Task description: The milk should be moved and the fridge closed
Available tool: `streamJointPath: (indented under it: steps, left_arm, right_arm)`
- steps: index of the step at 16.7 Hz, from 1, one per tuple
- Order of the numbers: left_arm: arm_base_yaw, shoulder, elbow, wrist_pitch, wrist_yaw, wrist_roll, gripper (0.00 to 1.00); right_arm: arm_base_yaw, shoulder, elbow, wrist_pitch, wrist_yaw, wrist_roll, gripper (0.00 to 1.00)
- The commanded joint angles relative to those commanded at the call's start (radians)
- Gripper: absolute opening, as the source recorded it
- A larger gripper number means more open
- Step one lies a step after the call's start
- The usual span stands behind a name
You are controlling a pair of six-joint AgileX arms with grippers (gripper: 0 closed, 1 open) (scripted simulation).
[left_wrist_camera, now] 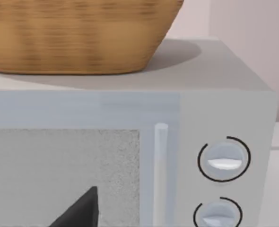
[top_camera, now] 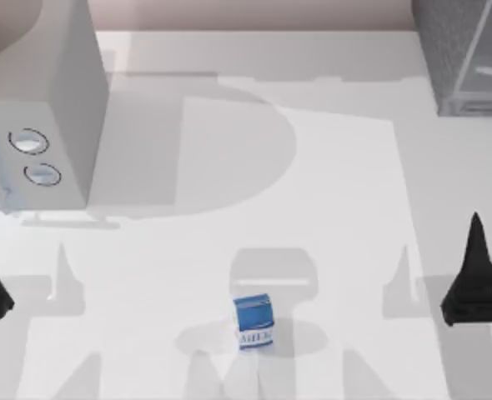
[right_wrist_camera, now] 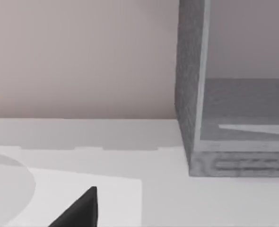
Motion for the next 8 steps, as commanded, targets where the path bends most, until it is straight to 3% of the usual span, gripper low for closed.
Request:
streamJointPath:
  steps: [8]
  left_arm:
    - [0.000, 0.000, 0.000, 0.000, 0.000, 0.000, 1.00]
  right_arm:
    - [0.047, 0.105, 0.044, 0.085, 0.027, 0.004, 1.00]
